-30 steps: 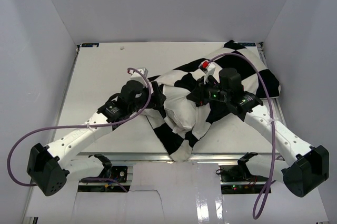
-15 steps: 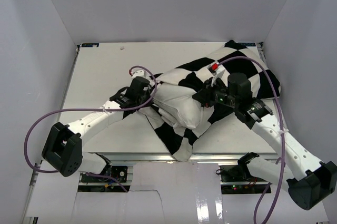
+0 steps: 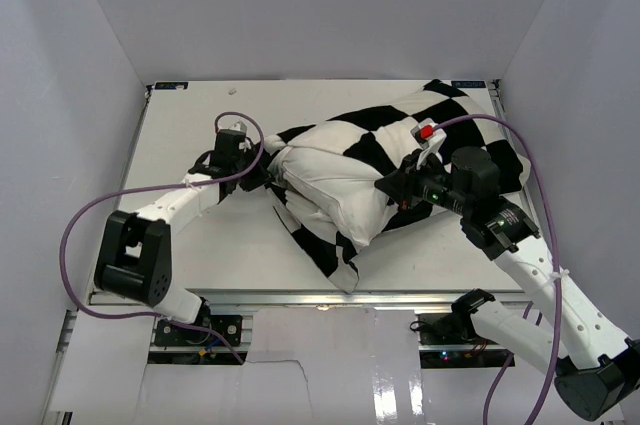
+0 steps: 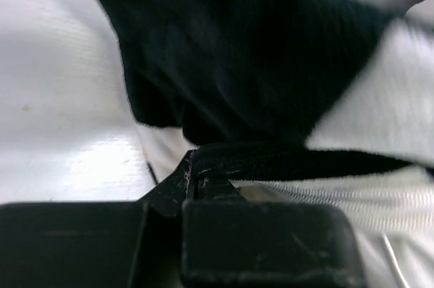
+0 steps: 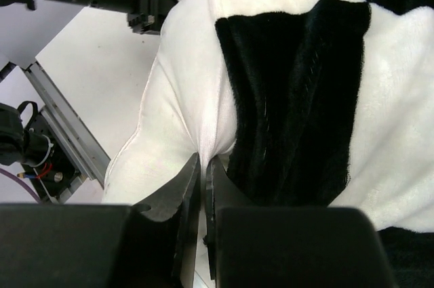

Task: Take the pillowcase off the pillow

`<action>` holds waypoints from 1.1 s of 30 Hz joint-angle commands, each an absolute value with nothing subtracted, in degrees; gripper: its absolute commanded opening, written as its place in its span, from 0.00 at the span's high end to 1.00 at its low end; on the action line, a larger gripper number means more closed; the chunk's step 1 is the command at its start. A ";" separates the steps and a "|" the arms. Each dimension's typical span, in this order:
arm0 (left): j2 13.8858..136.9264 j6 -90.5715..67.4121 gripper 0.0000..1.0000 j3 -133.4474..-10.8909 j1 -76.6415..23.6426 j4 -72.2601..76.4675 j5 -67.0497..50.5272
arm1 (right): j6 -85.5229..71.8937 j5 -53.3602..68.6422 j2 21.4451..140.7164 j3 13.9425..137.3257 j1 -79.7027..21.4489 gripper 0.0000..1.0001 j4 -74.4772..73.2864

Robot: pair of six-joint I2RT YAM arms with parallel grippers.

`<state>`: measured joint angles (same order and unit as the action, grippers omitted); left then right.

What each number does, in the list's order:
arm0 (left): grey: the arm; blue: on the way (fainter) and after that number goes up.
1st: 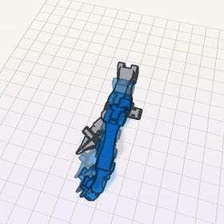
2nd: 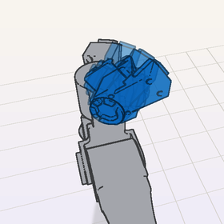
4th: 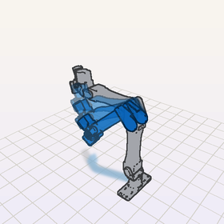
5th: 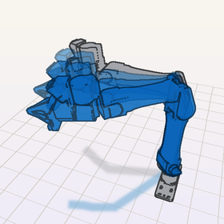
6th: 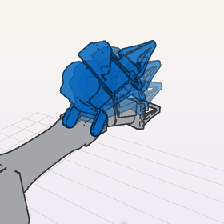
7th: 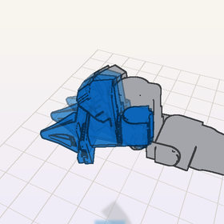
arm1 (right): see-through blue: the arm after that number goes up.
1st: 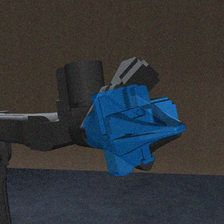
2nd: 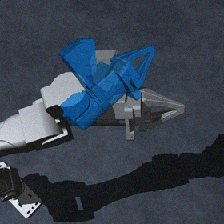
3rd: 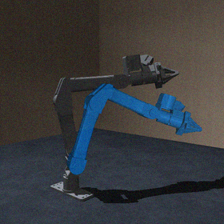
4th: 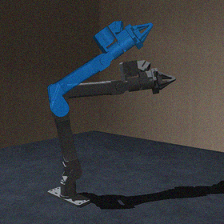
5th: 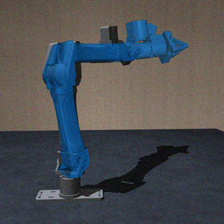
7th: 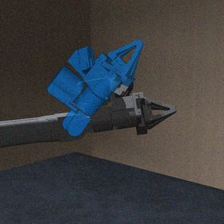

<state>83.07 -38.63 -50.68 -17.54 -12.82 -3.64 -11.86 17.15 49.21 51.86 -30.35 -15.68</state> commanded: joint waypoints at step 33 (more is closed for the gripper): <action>90.87 -31.38 0.43 -61.17 -13.80 -7.21 -32.43 | -11.43 26.37 37.80 50.63 -29.44 0.92 -12.92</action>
